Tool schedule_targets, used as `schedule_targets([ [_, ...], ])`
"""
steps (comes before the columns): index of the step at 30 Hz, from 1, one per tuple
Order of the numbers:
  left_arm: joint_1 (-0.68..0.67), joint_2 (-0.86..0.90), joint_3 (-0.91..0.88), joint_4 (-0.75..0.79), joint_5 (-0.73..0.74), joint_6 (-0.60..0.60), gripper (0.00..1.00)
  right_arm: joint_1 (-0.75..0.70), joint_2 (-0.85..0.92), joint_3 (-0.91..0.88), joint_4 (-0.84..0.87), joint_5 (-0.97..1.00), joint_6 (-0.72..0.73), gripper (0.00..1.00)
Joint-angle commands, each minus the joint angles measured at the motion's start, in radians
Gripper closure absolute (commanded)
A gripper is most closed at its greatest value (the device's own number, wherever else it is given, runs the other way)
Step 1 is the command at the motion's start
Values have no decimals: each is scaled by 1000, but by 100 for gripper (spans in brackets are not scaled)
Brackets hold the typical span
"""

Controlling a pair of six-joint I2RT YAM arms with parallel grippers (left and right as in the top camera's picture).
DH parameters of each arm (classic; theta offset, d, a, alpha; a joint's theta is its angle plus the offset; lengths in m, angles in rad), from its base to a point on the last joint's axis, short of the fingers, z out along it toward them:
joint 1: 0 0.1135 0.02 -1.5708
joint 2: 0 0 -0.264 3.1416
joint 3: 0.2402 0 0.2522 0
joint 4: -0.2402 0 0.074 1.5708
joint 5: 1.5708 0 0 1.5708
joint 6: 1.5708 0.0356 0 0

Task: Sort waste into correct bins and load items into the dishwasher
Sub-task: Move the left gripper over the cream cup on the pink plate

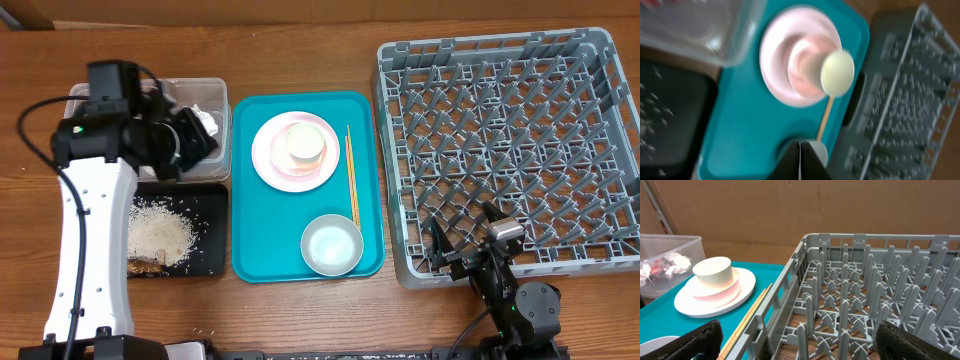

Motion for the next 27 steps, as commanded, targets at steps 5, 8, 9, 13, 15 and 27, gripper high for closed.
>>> schedule_targets([
  [5,-119,0,12,-155,103,19,96,3,-12,0,3,-1,-1,0],
  [8,-178,0,12,-148,68,15,96,3,-12,0,3,-1,-1,0],
  [9,-201,0,12,-135,53,12,96,3,-12,0,3,-1,-1,0],
  [13,-288,1,12,-86,25,10,96,3,-12,0,3,-1,-1,0],
  [15,-339,1,12,-66,1,11,96,3,-12,0,3,-1,-1,0],
  [27,-388,2,12,-87,-135,-19,96,3,-12,0,3,-1,-1,0],
])
